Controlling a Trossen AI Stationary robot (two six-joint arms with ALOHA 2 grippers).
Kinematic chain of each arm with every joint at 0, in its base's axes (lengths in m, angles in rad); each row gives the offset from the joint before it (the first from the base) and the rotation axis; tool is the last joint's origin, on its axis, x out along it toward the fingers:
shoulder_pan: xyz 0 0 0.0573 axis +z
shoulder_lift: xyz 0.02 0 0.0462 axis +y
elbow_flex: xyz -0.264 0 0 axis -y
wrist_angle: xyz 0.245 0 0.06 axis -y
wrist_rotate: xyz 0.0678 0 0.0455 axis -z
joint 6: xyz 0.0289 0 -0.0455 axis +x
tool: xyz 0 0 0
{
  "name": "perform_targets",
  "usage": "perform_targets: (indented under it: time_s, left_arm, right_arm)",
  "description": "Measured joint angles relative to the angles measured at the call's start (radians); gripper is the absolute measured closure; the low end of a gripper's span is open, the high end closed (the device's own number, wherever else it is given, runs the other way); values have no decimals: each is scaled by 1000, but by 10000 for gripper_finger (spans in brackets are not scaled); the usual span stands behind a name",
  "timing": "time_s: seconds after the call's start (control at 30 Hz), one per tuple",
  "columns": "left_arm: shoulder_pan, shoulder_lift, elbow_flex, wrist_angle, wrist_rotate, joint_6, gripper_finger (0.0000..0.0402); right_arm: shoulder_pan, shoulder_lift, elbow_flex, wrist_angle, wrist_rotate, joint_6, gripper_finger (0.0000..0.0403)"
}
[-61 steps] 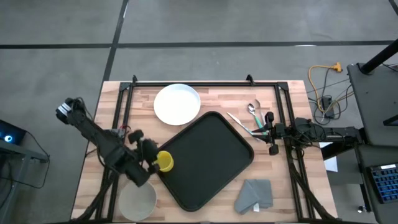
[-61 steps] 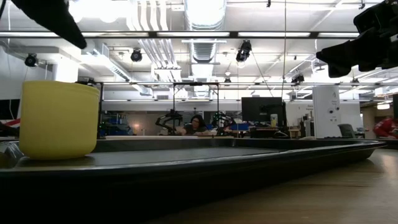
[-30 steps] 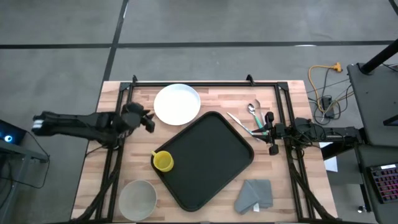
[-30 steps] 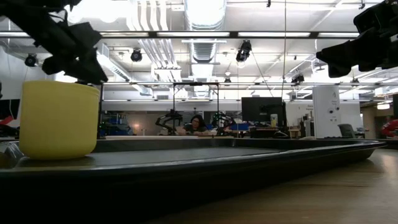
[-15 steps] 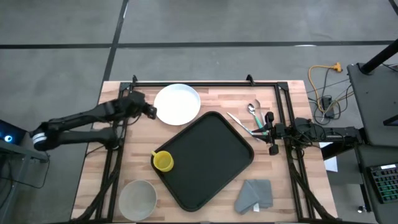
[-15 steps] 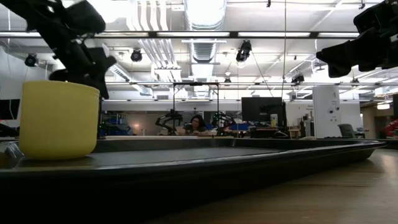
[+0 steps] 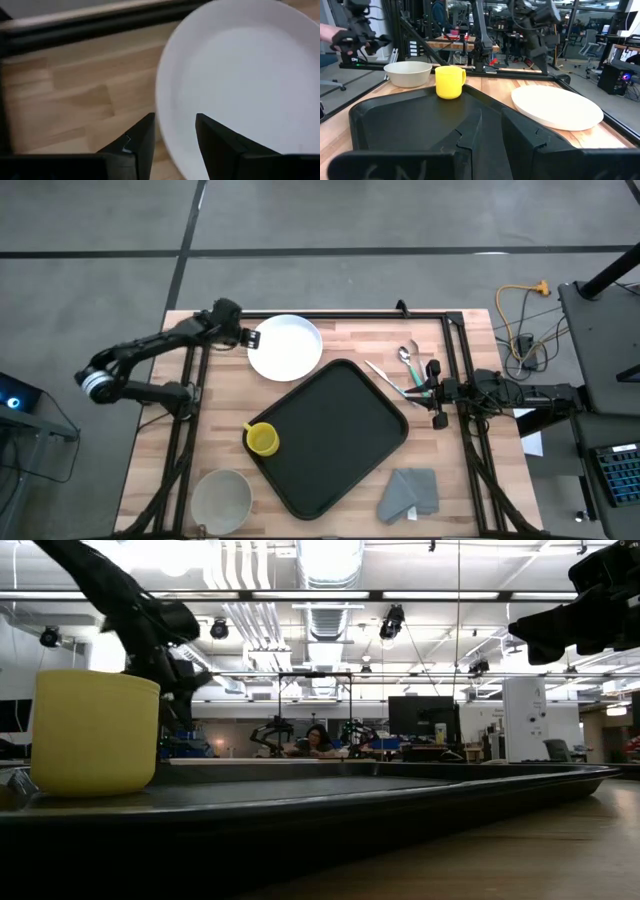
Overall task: Set up tray
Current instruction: Put the white plate on the black serving tray
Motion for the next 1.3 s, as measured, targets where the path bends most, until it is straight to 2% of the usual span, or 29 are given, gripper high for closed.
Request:
perform_targets:
  time_s: [0.23,0.5,0.8,1.13,1.3]
  left_arm:
    - [0,203,112,-2,2,35,276]
    - [0,321,198,-10,0,52,276]
    - [0,342,234,-10,-84,74,276]
    - [28,341,214,-53,-109,69,276]
    - [27,341,202,-54,-90,66,276]
  right_arm:
    - [0,0,0,0,0,0,335]
    - [0,0,0,0,0,0,335]
    - [0,0,0,0,0,0,335]
    - [0,0,0,0,0,0,335]
    - [0,0,0,0,0,0,335]
